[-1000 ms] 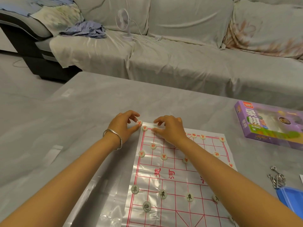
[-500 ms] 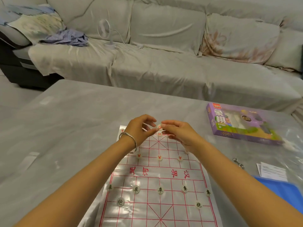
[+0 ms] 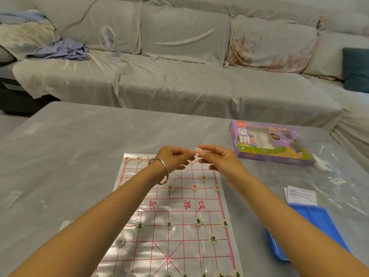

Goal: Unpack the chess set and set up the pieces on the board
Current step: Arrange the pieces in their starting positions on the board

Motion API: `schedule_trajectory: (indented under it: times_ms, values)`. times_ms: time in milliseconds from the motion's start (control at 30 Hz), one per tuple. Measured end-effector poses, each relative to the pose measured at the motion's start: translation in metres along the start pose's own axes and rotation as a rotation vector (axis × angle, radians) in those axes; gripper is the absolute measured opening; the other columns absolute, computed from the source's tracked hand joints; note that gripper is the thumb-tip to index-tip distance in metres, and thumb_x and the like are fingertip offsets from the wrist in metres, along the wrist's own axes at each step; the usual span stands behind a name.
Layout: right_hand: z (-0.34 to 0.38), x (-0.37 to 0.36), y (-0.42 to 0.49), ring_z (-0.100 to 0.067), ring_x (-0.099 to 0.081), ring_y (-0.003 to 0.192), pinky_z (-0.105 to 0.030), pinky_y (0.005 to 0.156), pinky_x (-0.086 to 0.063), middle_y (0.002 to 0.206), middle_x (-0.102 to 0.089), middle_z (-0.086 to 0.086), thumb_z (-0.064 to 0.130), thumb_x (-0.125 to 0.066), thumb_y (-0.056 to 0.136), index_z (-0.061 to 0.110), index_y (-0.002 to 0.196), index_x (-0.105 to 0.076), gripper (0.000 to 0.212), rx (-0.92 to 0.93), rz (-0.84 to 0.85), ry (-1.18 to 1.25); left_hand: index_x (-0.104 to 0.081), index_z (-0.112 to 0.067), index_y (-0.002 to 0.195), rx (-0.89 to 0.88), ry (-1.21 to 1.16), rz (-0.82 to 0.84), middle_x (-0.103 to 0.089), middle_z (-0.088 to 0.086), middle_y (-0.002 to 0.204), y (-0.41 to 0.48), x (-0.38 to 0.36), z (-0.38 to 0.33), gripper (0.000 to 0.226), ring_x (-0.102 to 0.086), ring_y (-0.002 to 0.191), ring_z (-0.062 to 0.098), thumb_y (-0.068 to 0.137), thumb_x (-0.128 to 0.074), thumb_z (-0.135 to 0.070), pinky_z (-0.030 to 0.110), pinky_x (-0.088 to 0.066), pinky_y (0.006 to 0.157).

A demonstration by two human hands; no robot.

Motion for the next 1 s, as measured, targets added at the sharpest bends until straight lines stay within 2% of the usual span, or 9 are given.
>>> schedule_trajectory:
  times_ms: [133, 300, 367, 467, 567, 667, 767, 867, 1000]
  values:
    - [0.000, 0.007, -0.004, -0.003, -0.069, 0.078, -0.012, 0.056, -0.049, 0.090, -0.072, 0.004, 0.023, -0.066, 0.085, 0.024, 0.113, -0.064, 0.028, 0.094, 0.032, -0.106, -0.067, -0.018, 0.094, 0.030, -0.040, 0.018, -0.066, -0.007, 0.081, 0.004, -0.010, -0.002, 0.014, -0.062, 0.075, 0.005, 0.085, -0.063, -0.028, 0.011, -0.050, 0.054]
    - [-0.004, 0.014, 0.002, -0.007, -0.069, 0.073, -0.013, 0.057, -0.051, 0.082, -0.071, 0.003, 0.017, -0.070, 0.081, 0.016, 0.105, -0.067, 0.024, 0.189, 0.006, -0.223, -0.066, -0.017, 0.095, 0.049, -0.007, 0.016, -0.067, -0.004, 0.082, 0.011, -0.020, 0.004, 0.014, -0.061, 0.075, 0.006, 0.087, -0.061, -0.027, 0.011, -0.048, 0.055]
    - [-0.007, 0.023, 0.012, -0.008, -0.066, 0.078, -0.012, 0.061, -0.051, 0.086, -0.069, 0.005, 0.021, -0.071, 0.081, 0.018, 0.101, -0.067, 0.021, 0.217, -0.054, -0.311, -0.065, -0.016, 0.100, 0.026, 0.022, -0.017, -0.067, -0.002, 0.087, 0.017, -0.017, 0.009, 0.017, -0.060, 0.075, 0.006, 0.088, -0.059, -0.028, 0.012, -0.047, 0.058]
    - [-0.017, 0.036, 0.037, -0.006, -0.055, 0.085, -0.011, 0.065, -0.043, 0.100, -0.061, 0.005, 0.031, -0.069, 0.081, 0.021, 0.103, -0.068, 0.024, 0.230, -0.124, -0.530, -0.064, -0.017, 0.097, -0.144, 0.198, -0.157, -0.064, -0.004, 0.089, 0.029, 0.000, 0.010, 0.013, -0.057, 0.077, 0.006, 0.087, -0.062, -0.023, 0.016, -0.049, 0.069]
    - [-0.033, 0.038, 0.062, -0.011, -0.047, 0.101, -0.023, 0.079, -0.042, 0.109, -0.053, 0.006, 0.040, -0.068, 0.079, 0.026, 0.105, -0.069, 0.029, 0.213, -0.126, -0.731, -0.062, -0.026, 0.096, -0.264, 0.394, -0.200, -0.061, -0.013, 0.091, 0.041, 0.009, 0.013, 0.011, -0.053, 0.085, 0.006, 0.085, -0.063, -0.027, 0.023, -0.046, 0.079]
    - [-0.044, 0.034, 0.080, -0.014, -0.042, 0.110, -0.033, 0.092, -0.037, 0.115, -0.052, 0.004, 0.046, -0.066, 0.080, 0.031, 0.107, -0.069, 0.032, 0.216, -0.144, -0.858, -0.061, -0.028, 0.110, -0.227, 0.716, -0.107, -0.060, -0.007, 0.111, 0.056, 0.003, 0.025, 0.028, -0.048, 0.104, 0.013, 0.083, -0.064, -0.036, 0.027, -0.040, 0.089]
    - [-0.054, 0.028, 0.088, -0.014, -0.040, 0.111, -0.026, 0.085, -0.025, 0.115, -0.051, 0.004, 0.050, -0.064, 0.080, 0.032, 0.108, -0.069, 0.034, 0.213, -0.171, -0.920, -0.055, -0.028, 0.122, -0.169, 0.986, 0.031, -0.054, -0.002, 0.127, 0.069, -0.014, 0.035, 0.044, -0.042, 0.119, 0.019, 0.082, -0.063, -0.043, 0.033, -0.037, 0.098]
    - [-0.062, 0.025, 0.091, -0.014, -0.038, 0.112, -0.023, 0.084, -0.019, 0.117, -0.050, 0.003, 0.051, -0.062, 0.081, 0.032, 0.111, -0.068, 0.036, 0.211, -0.172, -0.968, -0.052, -0.028, 0.127, -0.172, 1.077, 0.085, -0.050, -0.002, 0.132, 0.079, -0.022, 0.038, 0.050, -0.039, 0.123, 0.020, 0.082, -0.062, -0.046, 0.034, -0.035, 0.101]
    - [-0.066, 0.025, 0.093, -0.016, -0.038, 0.116, -0.025, 0.086, -0.019, 0.121, -0.051, 0.003, 0.050, -0.062, 0.082, 0.032, 0.116, -0.064, 0.039, 0.207, -0.111, -0.963, -0.055, -0.030, 0.123, -0.170, 1.086, 0.101, -0.054, -0.002, 0.127, 0.084, -0.023, 0.041, 0.047, -0.042, 0.119, 0.020, 0.081, -0.063, -0.047, 0.033, -0.035, 0.098]
Point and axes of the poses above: each hand's wrist, its own y-axis towards the middle knuckle, its own x-axis out of the back of the hand, z = x × y, the point moved 7 cm from there along y, towards the middle knuckle
